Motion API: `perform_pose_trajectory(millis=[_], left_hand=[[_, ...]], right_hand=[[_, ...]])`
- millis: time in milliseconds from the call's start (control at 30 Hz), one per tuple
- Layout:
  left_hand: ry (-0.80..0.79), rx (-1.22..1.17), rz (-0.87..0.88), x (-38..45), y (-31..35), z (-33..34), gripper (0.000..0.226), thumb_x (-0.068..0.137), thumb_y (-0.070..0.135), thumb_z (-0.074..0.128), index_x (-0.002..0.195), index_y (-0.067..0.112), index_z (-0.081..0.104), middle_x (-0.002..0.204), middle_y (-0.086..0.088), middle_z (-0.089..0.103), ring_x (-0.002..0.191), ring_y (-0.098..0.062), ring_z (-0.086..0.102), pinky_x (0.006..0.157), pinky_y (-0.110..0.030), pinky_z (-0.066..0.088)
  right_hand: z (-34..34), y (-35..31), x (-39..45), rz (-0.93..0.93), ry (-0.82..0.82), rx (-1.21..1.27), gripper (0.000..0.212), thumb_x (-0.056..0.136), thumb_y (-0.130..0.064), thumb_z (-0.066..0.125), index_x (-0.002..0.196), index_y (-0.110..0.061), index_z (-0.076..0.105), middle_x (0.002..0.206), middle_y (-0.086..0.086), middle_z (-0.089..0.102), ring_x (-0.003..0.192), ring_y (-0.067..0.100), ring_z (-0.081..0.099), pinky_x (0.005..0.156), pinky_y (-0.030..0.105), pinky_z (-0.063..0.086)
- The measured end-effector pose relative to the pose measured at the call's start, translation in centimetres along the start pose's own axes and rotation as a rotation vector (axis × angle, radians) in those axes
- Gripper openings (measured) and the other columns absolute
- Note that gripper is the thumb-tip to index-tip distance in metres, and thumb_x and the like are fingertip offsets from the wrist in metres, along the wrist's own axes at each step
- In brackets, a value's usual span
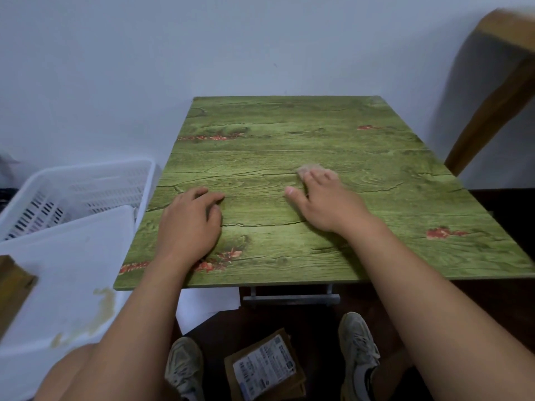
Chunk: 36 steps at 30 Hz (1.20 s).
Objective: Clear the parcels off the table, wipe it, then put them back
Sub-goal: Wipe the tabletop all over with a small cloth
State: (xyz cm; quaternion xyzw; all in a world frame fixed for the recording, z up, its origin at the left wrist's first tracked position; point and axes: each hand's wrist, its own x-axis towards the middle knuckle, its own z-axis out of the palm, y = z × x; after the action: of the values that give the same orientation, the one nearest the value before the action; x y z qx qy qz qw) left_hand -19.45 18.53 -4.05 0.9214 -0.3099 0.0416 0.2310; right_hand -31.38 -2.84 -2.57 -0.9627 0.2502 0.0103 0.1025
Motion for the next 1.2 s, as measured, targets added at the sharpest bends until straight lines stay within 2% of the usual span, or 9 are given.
perform_pose_trajectory(millis=[100, 200, 433, 567, 733, 900, 1100, 1200], left_hand=[[-0.001, 0.007, -0.001, 0.0, 0.1, 0.0, 0.035, 0.096, 0.024, 0.046, 0.127, 0.027, 0.063, 0.139, -0.003, 0.052, 0.128, -0.026, 0.044, 0.104, -0.045, 0.037], [0.000, 0.013, -0.007, -0.1, 0.3, 0.1, 0.036, 0.096, 0.024, 0.045, 0.127, 0.026, 0.063, 0.139, -0.003, 0.052, 0.128, -0.025, 0.044, 0.104, -0.045, 0.037], [0.010, 0.021, -0.007, 0.1, 0.4, 0.1, 0.035, 0.095, 0.024, 0.046, 0.126, 0.026, 0.064, 0.137, -0.003, 0.054, 0.126, -0.026, 0.046, 0.101, -0.043, 0.038], [0.015, 0.023, -0.003, 0.2, 0.3, 0.1, 0.035, 0.094, 0.022, 0.047, 0.125, 0.025, 0.064, 0.135, -0.003, 0.055, 0.125, -0.027, 0.047, 0.099, -0.043, 0.039], [0.016, 0.007, 0.000, 0.3, 0.1, 0.2, 0.040, 0.091, 0.012, 0.046, 0.124, 0.024, 0.065, 0.135, -0.004, 0.055, 0.124, -0.029, 0.048, 0.098, -0.044, 0.041], [-0.001, 0.000, -0.004, 0.2, 0.1, 0.2, 0.042, 0.092, 0.009, 0.045, 0.127, 0.022, 0.063, 0.138, -0.004, 0.053, 0.127, -0.029, 0.045, 0.102, -0.045, 0.039], [0.010, -0.024, -0.001, 0.3, -0.2, 0.3, 0.040, 0.094, 0.011, 0.044, 0.127, 0.022, 0.063, 0.138, -0.002, 0.053, 0.129, -0.026, 0.044, 0.104, -0.044, 0.038], [0.011, -0.014, 0.000, 0.4, -0.2, 0.4, 0.039, 0.094, 0.011, 0.044, 0.126, 0.023, 0.063, 0.137, -0.002, 0.054, 0.127, -0.026, 0.045, 0.103, -0.043, 0.038]], right_hand=[[-0.2, 1.2, 0.3, 0.148, -0.007, 0.033, 0.081, 0.093, -0.070, 0.010, 0.156, -0.019, 0.011, 0.163, 0.006, 0.006, 0.150, 0.029, 0.003, 0.117, 0.048, 0.013], [-0.1, 0.9, 0.0, 0.133, -0.007, -0.011, 0.084, 0.092, -0.072, 0.009, 0.156, -0.018, 0.009, 0.163, 0.005, 0.006, 0.150, 0.029, 0.003, 0.117, 0.048, 0.013], [0.1, -2.3, -1.4, -0.232, -0.018, -0.087, 0.077, 0.093, -0.072, 0.015, 0.156, -0.027, 0.009, 0.163, -0.002, 0.006, 0.150, 0.020, 0.003, 0.116, 0.043, 0.013], [0.2, -5.3, -3.8, -0.465, -0.035, -0.064, 0.069, 0.097, -0.064, 0.025, 0.155, -0.027, 0.016, 0.162, -0.004, 0.014, 0.149, 0.016, 0.006, 0.117, 0.038, 0.015], [0.7, -6.3, -5.4, -0.570, -0.071, -0.022, 0.060, 0.100, -0.053, 0.033, 0.153, -0.025, 0.027, 0.161, -0.009, 0.021, 0.149, 0.012, 0.009, 0.114, 0.036, 0.025], [-0.1, -4.4, -4.3, -0.449, -0.061, -0.006, 0.053, 0.102, -0.049, 0.025, 0.153, -0.032, 0.023, 0.160, -0.010, 0.020, 0.148, 0.010, 0.013, 0.111, 0.042, 0.031], [-0.3, 0.0, -1.7, -0.174, -0.019, 0.036, 0.057, 0.101, -0.050, 0.021, 0.154, -0.029, 0.018, 0.162, -0.006, 0.016, 0.149, 0.015, 0.009, 0.116, 0.052, 0.026], [-0.4, 1.8, -1.1, -0.045, -0.013, 0.025, 0.058, 0.102, -0.050, 0.021, 0.154, -0.026, 0.018, 0.162, -0.002, 0.015, 0.149, 0.019, 0.008, 0.117, 0.050, 0.022]])
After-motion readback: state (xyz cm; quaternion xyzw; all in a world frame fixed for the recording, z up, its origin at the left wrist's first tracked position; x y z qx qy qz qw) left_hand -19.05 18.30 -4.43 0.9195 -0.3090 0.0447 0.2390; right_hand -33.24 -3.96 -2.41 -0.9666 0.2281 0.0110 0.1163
